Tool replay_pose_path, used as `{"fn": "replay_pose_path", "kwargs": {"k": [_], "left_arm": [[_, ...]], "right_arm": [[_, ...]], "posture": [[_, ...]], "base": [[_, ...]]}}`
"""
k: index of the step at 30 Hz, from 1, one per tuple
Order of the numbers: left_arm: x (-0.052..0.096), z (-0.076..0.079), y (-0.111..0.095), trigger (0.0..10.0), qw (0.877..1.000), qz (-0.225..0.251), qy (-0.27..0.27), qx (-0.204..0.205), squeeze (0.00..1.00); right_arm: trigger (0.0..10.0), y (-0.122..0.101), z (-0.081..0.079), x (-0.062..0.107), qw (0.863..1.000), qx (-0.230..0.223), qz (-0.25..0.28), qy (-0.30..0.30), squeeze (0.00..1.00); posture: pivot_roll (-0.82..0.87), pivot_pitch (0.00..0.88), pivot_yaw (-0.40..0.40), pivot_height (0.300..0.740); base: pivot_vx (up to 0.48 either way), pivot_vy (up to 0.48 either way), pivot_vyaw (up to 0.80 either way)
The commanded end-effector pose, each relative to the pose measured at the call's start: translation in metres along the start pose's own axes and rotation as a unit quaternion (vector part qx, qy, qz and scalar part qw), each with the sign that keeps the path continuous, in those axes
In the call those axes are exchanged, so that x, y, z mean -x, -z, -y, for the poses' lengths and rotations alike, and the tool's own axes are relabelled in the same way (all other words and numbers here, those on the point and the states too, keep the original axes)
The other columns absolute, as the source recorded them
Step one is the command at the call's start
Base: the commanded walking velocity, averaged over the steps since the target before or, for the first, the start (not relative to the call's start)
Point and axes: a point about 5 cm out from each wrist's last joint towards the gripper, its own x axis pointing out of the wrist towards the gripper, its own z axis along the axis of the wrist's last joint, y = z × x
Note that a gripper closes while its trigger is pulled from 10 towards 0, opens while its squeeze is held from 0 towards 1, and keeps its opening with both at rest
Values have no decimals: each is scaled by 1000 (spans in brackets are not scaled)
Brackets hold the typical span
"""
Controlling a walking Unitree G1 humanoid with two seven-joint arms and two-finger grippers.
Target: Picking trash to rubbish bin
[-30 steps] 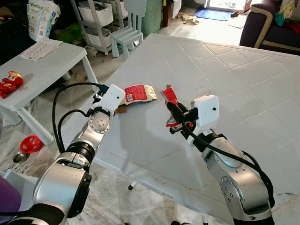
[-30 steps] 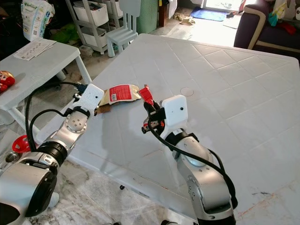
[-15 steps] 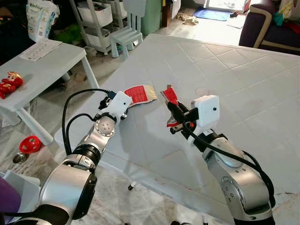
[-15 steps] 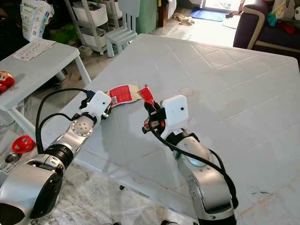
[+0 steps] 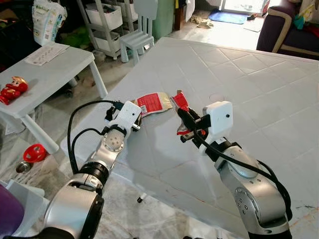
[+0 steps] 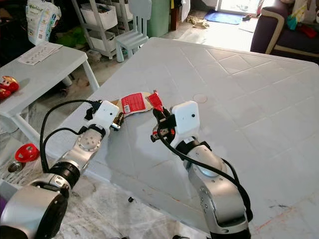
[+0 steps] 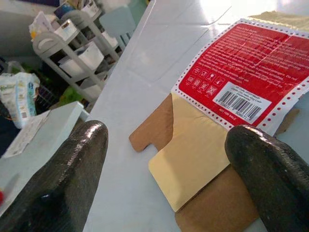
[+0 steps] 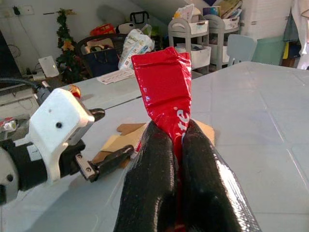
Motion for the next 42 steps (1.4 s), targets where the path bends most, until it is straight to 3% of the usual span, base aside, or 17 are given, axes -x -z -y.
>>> {"fn": "replay_pose_path", "kwargs": {"k": [1,7,17,23,24,28,30,38,39,40,41,42], "left_arm": [[13,18,26,10000,998,-40,44,-1,1000],[30,15,26,10000,999,10,45,-4,1000],[88,-5,21,10000,999,41,22,-17,1000],[95,-16,8,10000,997,64,-5,-47,1000],[90,-19,-3,10000,995,88,-12,-54,0],[81,-18,-22,10000,992,115,-10,-54,0],[76,-11,-33,10000,991,126,11,-50,0],[80,9,-37,10000,989,131,64,-29,0],[82,11,-36,10000,989,130,69,-24,863],[83,12,-35,10000,989,129,72,-21,863],[87,14,-33,10000,988,125,85,-14,1000],[89,14,-31,10000,988,123,89,-14,1000]], "right_arm": [[0,-1,-2,-3,1000,-2,4,-7,0],[0,0,-2,-5,1000,-4,5,-9,0],[0,2,-3,-9,1000,-7,8,-17,0],[0,2,-3,-12,1000,-7,10,-20,0],[0,2,-3,-12,1000,-6,11,-21,0],[0,2,-4,-13,1000,-6,12,-22,0],[0,1,-3,-14,1000,-4,14,-21,0],[0,1,0,-13,1000,0,15,-16,0],[0,2,1,-13,1000,0,14,-16,0],[0,2,1,-13,1000,0,14,-16,0],[0,2,1,-13,1000,1,15,-16,0],[0,2,1,-14,1000,1,15,-17,0]], "posture": [[-139,105,37,740],[-115,102,40,740],[-68,93,36,740],[-62,88,34,740],[-65,87,35,740],[-71,82,36,740],[-80,83,40,740],[-84,79,41,740],[-82,79,41,740],[-82,78,41,740],[-77,76,38,740],[-74,75,37,740]], "base": [[0,0,0],[0,0,0],[0,0,0],[0,0,0],[0,0,0],[0,0,0],[0,0,0],[0,0,0],[0,0,0],[0,0,0],[0,0,0],[0,0,0]]}}
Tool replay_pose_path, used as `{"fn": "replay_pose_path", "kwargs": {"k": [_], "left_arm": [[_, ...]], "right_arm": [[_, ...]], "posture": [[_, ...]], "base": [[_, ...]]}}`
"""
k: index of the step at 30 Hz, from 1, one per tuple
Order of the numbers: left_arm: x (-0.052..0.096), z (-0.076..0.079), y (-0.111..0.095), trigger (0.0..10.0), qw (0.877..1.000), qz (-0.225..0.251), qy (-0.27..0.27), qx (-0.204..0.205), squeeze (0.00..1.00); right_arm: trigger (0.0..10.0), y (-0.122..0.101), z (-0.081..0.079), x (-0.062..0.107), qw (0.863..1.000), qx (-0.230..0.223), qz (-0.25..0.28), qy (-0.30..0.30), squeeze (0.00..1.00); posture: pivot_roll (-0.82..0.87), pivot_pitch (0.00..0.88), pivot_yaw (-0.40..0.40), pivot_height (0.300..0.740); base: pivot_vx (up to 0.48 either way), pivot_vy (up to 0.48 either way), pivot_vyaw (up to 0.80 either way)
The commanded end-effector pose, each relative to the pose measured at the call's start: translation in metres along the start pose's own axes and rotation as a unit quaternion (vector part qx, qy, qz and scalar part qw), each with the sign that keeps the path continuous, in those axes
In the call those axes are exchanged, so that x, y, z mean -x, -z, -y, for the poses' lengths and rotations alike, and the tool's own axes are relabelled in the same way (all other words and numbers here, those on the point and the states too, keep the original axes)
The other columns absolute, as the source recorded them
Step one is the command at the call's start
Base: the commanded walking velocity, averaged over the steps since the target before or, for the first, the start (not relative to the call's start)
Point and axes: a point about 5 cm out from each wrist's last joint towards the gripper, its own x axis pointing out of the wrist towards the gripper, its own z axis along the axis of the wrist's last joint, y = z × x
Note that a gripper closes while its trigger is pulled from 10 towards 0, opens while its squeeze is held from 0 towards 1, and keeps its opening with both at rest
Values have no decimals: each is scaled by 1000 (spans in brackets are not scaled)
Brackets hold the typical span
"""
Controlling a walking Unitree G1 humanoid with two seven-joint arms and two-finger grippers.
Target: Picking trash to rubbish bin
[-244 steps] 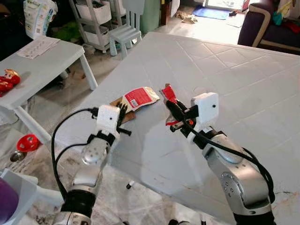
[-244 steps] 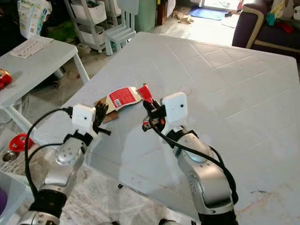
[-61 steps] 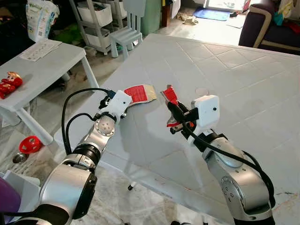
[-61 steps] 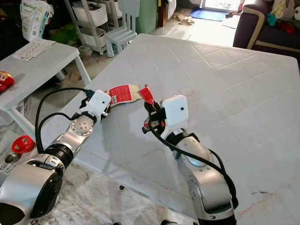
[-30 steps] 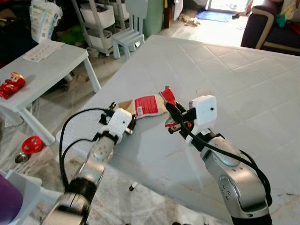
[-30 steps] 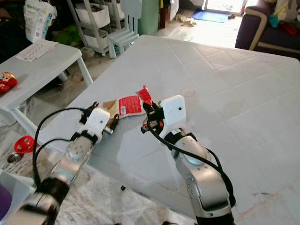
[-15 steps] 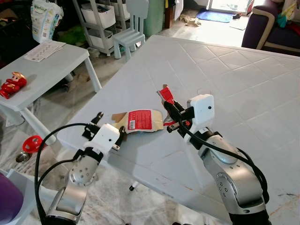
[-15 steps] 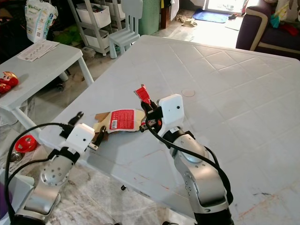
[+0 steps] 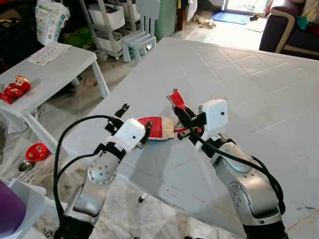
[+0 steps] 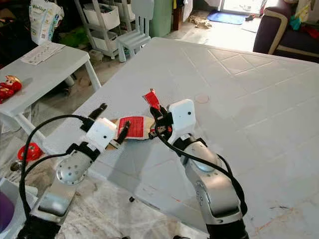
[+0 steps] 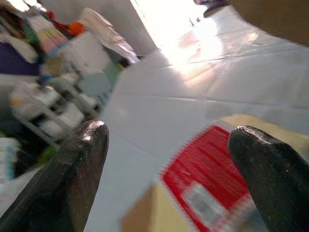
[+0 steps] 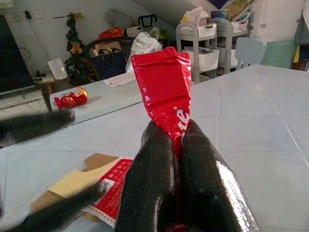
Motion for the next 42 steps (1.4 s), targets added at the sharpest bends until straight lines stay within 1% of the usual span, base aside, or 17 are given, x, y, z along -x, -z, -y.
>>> {"fn": "replay_pose_path", "kwargs": {"k": [1,5,6,7,11,15,16,18,22,23,24,26,36,37,38,39,42], "left_arm": [[5,1,2,10000,1000,-5,16,1,1000],[13,4,10,10000,999,-25,35,-4,1000],[18,5,18,10000,998,-44,48,-15,302],[19,6,21,10000,997,-49,52,-20,0],[19,2,31,10000,995,-66,58,-41,0],[17,1,31,10000,995,-64,62,-51,0],[14,0,32,10000,993,-65,77,-65,0],[12,0,32,10000,993,-66,78,-66,0],[7,1,37,10000,990,-71,86,-81,0],[4,2,38,10000,990,-68,88,-92,0],[4,2,38,10000,990,-68,88,-92,0],[-3,6,43,10000,987,-66,97,-106,0],[-15,9,56,10000,982,-78,114,-131,0],[-17,10,57,4471,981,-78,117,-133,0],[-18,11,58,4471,981,-77,119,-134,0],[-19,12,58,0,980,-76,124,-134,0],[-20,15,59,0,980,-74,133,-132,0]], "right_arm": [[0,-2,-1,-2,1000,1,6,-4,0],[0,-2,-1,-3,1000,1,6,-6,0],[0,-2,-1,-4,1000,1,7,-7,0],[0,-2,-1,-4,1000,1,7,-7,0],[0,-2,-1,-6,1000,0,8,-8,0],[0,-2,-1,-6,1000,0,8,-9,0],[0,-2,-2,-5,1000,0,7,-9,0],[0,-2,-2,-5,1000,0,7,-9,0],[0,-2,-1,-5,1000,-1,7,-5,0],[0,-1,-1,-5,1000,-1,7,-5,0],[0,-1,-1,-5,1000,-1,7,-5,0],[0,-2,-2,-5,1000,-2,8,-5,0],[0,-3,1,-1,1000,2,7,1,0],[0,-3,1,-1,1000,2,6,2,0],[0,-3,1,-1,1000,2,6,2,0],[0,-3,1,0,1000,2,6,3,0],[0,-3,1,0,1000,2,6,3,0]], "posture": [[-74,74,36,740],[-66,72,35,740],[-65,71,33,740],[-63,72,33,740],[-64,72,33,740],[-64,72,33,740],[-69,74,35,740],[-70,74,36,740],[-74,76,39,740],[-74,77,39,740],[-74,77,39,740],[-82,76,38,740],[-109,81,42,740],[-111,82,41,740],[-111,82,41,740],[-113,83,41,740],[-116,85,40,740]], "base": [[0,0,0],[0,0,0],[0,0,0],[0,0,0],[0,0,0],[0,0,0],[0,0,0],[0,0,0],[0,0,0],[0,0,0],[0,0,0],[0,0,0],[0,0,0],[0,0,0],[0,0,0],[0,0,0],[0,0,0]]}}
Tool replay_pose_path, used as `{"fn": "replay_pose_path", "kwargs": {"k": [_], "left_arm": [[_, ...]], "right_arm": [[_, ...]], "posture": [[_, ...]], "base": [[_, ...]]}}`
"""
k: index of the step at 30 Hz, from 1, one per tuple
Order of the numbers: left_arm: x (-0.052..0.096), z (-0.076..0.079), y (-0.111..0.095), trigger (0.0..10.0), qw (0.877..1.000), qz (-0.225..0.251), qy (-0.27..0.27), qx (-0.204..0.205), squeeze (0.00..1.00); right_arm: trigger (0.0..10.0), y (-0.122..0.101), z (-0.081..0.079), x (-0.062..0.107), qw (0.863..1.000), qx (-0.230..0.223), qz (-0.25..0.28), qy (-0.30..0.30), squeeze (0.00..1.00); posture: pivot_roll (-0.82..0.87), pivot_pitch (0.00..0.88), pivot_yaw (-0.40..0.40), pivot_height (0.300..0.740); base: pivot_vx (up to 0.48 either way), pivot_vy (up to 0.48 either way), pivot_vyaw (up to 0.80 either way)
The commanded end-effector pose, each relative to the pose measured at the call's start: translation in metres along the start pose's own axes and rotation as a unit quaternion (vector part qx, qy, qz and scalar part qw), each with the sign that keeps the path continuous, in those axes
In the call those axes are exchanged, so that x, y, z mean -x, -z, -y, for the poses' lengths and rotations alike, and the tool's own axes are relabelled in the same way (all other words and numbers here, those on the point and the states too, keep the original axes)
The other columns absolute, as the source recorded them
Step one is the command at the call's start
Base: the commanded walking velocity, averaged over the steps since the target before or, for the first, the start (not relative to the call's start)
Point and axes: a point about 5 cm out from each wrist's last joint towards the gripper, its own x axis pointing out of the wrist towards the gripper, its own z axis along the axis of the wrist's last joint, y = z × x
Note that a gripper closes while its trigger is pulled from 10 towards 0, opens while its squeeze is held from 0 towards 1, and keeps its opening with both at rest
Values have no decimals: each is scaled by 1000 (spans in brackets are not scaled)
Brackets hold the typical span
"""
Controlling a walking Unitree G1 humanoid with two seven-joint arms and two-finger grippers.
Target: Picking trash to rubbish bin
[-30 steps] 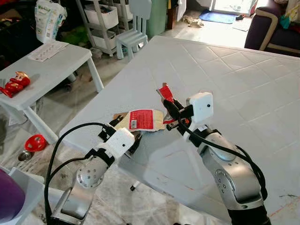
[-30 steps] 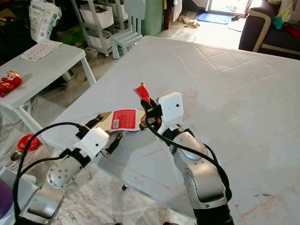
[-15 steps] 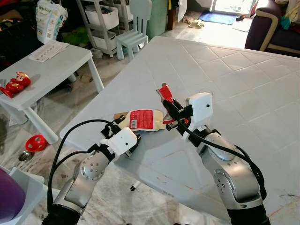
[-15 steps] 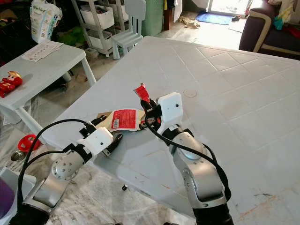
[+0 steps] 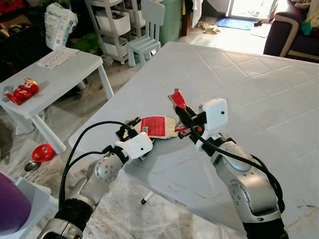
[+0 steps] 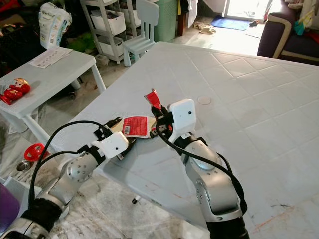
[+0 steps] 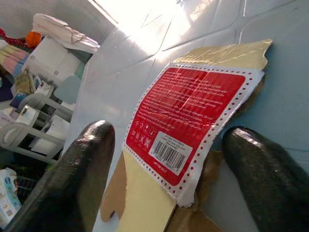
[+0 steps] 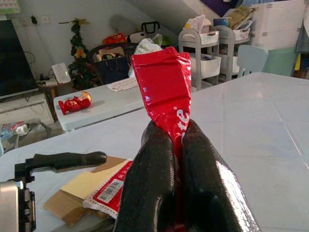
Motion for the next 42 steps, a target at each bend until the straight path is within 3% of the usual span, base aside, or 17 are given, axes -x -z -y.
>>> {"fn": "replay_pose_path", "kwargs": {"k": [1,42], "left_arm": [[3,14,12,0,999,-29,35,-3,0],[-3,-5,20,0,999,-17,-42,-26,0]], "right_arm": [[0,-5,-2,2,1000,1,8,-3,0],[0,-5,-2,1,1000,1,6,-4,0]], "posture": [[-116,85,40,740],[-117,82,32,740]], "base": [[0,0,0],[0,0,0]]}}
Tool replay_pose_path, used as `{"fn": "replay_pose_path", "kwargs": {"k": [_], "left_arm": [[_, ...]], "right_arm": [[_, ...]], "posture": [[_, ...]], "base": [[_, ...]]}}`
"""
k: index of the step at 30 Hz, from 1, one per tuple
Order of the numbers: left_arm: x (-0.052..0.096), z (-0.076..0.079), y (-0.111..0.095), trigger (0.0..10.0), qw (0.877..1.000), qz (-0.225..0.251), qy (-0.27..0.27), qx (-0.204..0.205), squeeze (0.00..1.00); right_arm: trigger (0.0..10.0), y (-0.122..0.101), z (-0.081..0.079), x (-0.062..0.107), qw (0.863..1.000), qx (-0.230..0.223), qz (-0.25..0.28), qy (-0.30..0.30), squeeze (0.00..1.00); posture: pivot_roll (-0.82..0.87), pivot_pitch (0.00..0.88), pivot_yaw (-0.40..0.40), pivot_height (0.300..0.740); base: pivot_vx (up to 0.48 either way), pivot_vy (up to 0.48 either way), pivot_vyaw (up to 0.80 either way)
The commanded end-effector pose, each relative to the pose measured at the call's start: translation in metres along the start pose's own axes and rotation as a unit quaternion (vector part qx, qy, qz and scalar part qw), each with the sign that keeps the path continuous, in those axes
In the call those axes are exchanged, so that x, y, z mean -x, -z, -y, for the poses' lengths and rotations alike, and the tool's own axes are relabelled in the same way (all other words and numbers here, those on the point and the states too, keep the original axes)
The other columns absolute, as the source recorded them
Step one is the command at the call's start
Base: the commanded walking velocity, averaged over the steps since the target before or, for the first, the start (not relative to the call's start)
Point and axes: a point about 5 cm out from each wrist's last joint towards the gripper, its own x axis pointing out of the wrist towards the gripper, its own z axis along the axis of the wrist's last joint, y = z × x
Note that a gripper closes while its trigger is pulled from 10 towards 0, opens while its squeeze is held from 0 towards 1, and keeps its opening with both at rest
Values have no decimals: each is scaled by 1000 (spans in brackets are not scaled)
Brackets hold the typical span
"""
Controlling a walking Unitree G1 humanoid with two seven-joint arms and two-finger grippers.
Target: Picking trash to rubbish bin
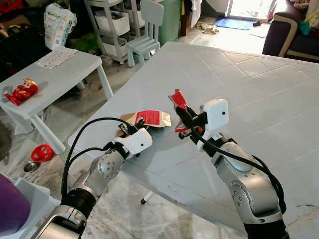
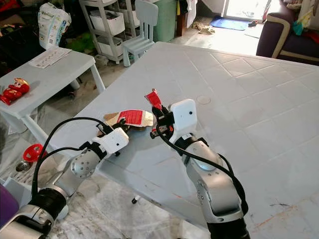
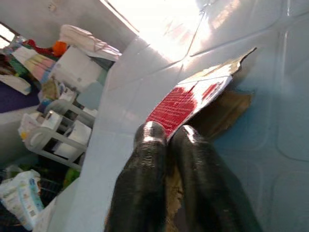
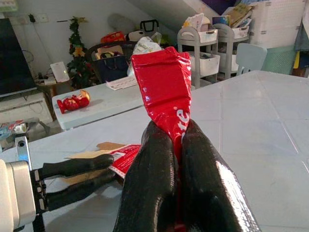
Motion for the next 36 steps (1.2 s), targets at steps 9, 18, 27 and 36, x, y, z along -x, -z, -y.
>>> {"fn": "replay_pose_path", "kwargs": {"k": [9,18,27,36], "left_arm": [[7,-10,11,0,999,-20,-38,-24,0],[9,-18,9,0,997,-10,-68,-28,0],[20,-59,1,0,983,7,-173,-52,0],[47,-103,-25,0,941,27,-336,33,0]], "right_arm": [[0,-4,-3,-2,1000,-1,9,-6,0],[0,-4,-4,-6,1000,-1,14,-10,0],[0,-5,-3,-11,1000,-2,21,-11,0],[0,-4,-4,-18,999,-4,30,-9,0]], "posture": [[-105,73,31,740],[-91,53,29,740],[-60,32,33,740],[-14,19,22,740]], "base": [[0,0,0],[0,0,0],[0,0,0],[0,0,51]]}}
